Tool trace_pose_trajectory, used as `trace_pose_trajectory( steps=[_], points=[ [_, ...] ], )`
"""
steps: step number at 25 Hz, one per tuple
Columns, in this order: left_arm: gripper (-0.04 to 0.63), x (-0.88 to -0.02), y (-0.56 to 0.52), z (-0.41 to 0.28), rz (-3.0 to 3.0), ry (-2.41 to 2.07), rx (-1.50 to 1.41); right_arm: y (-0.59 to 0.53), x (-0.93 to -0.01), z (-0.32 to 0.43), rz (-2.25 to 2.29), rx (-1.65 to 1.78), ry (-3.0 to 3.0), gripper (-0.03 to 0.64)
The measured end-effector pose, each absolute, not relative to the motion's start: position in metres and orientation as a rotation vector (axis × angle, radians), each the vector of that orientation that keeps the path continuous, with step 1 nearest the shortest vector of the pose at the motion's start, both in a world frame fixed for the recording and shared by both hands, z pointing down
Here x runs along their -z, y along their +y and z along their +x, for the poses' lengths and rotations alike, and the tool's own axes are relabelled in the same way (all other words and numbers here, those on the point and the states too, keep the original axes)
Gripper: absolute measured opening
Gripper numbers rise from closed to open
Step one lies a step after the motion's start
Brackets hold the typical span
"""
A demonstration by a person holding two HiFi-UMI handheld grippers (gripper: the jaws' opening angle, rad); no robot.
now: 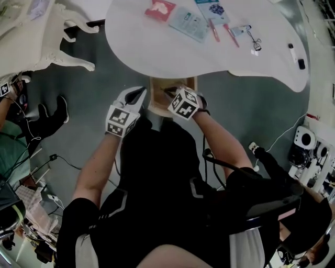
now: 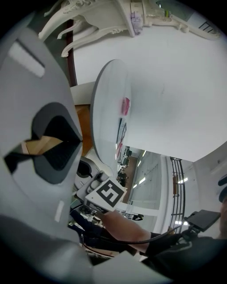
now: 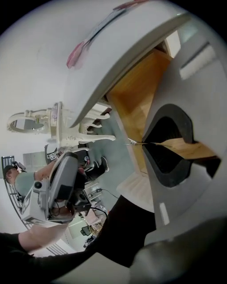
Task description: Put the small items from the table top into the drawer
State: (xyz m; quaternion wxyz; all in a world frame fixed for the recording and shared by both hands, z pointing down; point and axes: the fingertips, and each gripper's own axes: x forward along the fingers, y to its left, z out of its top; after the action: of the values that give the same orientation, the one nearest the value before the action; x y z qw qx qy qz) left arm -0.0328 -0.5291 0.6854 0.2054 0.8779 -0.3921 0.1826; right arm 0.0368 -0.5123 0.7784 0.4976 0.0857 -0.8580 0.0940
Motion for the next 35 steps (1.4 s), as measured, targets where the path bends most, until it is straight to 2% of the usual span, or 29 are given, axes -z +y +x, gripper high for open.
trace_pose_trajectory(
  steps=[18,35],
  points=[
    [0.000,-0.720,-0.527,-0.038,2.439,-1.096,-0.470,-0.516,-0.877,0.031,-0.018,-0.199,-1.830,0.017],
    [0.000,-0.721,-0.524,-0.043,2.456,-1.083,-0.467,-0.522,-0.918,0.045,0.040,-0.245,-1.737,0.019]
  ],
)
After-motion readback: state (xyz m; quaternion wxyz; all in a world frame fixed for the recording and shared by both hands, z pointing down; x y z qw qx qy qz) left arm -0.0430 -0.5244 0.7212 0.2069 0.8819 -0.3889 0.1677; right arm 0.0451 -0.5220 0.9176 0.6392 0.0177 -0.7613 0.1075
